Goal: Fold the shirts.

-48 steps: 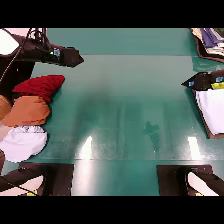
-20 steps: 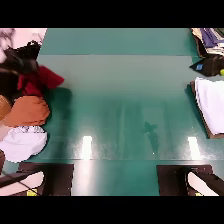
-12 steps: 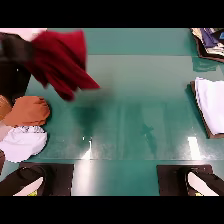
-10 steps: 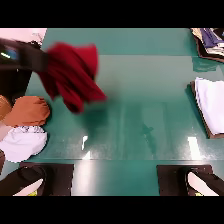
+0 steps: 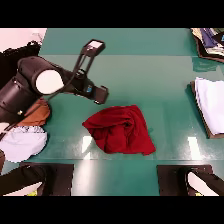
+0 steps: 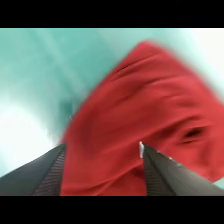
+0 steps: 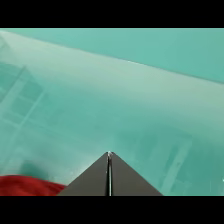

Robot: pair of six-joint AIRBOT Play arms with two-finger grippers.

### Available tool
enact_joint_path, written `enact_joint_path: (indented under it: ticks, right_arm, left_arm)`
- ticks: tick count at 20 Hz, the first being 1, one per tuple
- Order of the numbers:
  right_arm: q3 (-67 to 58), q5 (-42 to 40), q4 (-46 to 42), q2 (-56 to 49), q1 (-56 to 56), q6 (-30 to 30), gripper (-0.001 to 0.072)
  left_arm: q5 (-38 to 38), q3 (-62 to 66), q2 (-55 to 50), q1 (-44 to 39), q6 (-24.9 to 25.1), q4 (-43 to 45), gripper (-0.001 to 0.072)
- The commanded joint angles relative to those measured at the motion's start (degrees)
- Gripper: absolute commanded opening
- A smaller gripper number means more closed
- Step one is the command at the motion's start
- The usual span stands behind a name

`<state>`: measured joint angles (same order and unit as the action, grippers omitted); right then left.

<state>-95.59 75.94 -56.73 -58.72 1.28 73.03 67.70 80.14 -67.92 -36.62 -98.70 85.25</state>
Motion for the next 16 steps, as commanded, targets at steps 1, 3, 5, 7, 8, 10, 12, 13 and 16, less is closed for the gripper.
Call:
enact_joint_path:
  ticks: [1, 3, 5, 7, 8, 10, 12, 13, 16]
  right_arm:
    - [-0.1, 1.0, -0.4, 0.0, 0.0, 0.0, 0.0017]
    - [-0.1, 0.8, -0.4, 0.0, 0.0, 0.0, 0.0016]
    - [-0.1, 0.6, -0.4, -0.2, 0.0, 0.0, 0.0016]
    - [-0.1, 0.6, -0.4, -0.3, 0.0, 0.0, 0.0016]
    - [-0.1, 0.6, -0.4, -0.3, 0.0, 0.0, 0.0016]
    - [-0.1, 0.5, -0.4, -0.6, 0.0, 0.0, 0.0016]
    - [-0.1, 1.0, -0.3, -1.5, 0.0, 0.0, 0.0016]
    - [-0.1, 1.6, -0.2, -2.1, 0.1, 0.0, 0.0016]
    - [-0.1, 4.5, 0.2, -4.2, 0.1, 0.0, 0.0016]
  left_arm:
    - [11.3, -1.0, -0.7, 7.3, 0.2, 0.0, 0.0549]
    - [12.5, -4.8, 0.2, 9.2, 0.9, -0.1, 0.0549]
    - [9.4, -12.2, 1.6, 9.2, 0.4, -1.2, 0.0549]
    - [5.6, -20.7, 2.2, 9.2, -0.6, -2.7, 0.0549]
    - [3.7, -24.9, 2.2, 9.2, -1.1, -3.9, 0.0549]
    - [-0.9, -30.8, 2.2, 9.2, -1.3, -8.4, 0.0549]
    - [-6.5, -34.3, 2.2, 9.2, -1.4, -11.2, 0.0550]
    - [-9.0, -35.1, 2.2, 9.2, -1.4, -11.9, 0.0549]
    - [-16.1, -35.3, 2.1, 9.2, -1.5, -12.2, 0.0550]
